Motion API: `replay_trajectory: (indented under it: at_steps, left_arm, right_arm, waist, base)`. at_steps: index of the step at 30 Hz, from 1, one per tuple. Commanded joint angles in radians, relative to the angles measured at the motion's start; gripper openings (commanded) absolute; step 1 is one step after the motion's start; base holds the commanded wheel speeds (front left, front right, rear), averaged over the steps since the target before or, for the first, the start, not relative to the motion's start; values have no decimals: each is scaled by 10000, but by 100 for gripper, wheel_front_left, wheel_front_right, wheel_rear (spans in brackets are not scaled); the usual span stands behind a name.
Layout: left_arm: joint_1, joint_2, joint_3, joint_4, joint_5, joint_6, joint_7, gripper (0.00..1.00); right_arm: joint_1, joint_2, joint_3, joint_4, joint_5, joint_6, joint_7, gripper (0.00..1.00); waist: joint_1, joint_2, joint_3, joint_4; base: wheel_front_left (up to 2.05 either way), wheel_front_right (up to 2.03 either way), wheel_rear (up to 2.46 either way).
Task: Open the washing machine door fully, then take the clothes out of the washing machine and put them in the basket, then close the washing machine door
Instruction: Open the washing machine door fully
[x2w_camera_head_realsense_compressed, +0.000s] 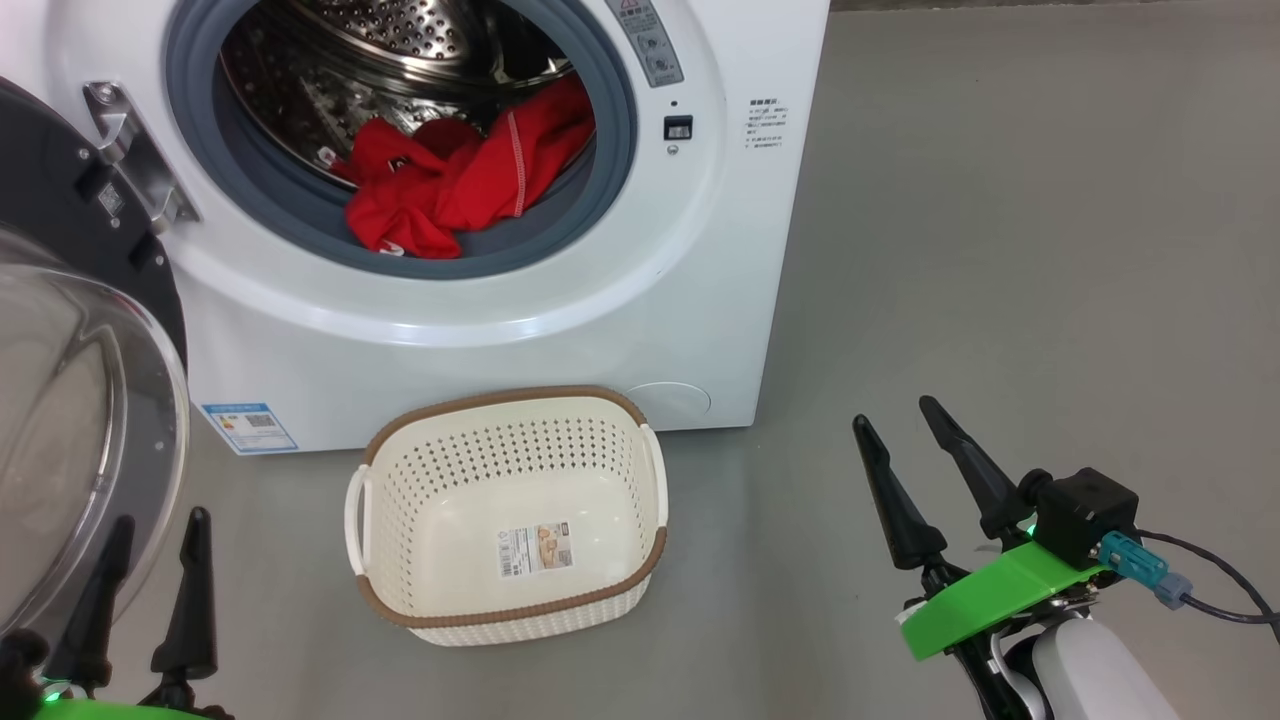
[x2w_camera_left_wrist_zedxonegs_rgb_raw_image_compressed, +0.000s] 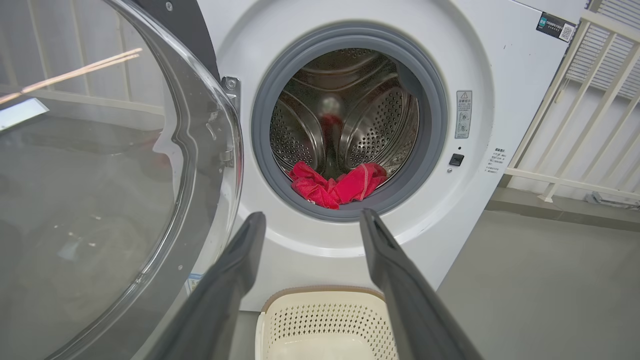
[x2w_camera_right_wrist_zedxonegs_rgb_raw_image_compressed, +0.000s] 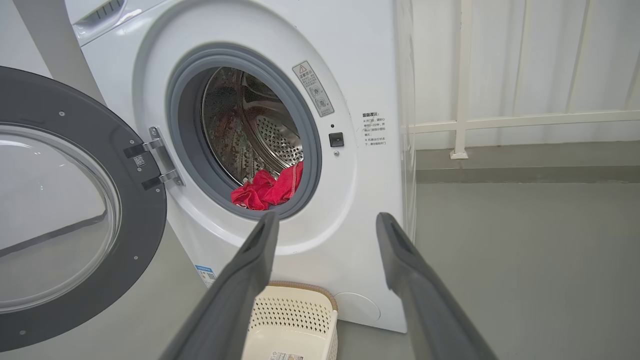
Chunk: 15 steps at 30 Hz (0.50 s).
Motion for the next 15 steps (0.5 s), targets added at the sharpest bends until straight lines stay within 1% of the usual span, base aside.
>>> replay_trajectory:
  at_steps: [1,15]
  left_arm:
    - [-220,292,373,-160,128,46,-91,100]
    - [-211,331,297,-164,95,46,-91,100]
  right_arm:
    - [18,24,234,-237,-120,16,-120,100]
    - [40,-9,263,-218,-116,16,-120,100]
  waist:
    - [0,0,-15,4]
    - [0,0,-43,22]
  base:
    - [0,0,0]
    - [0,0,0]
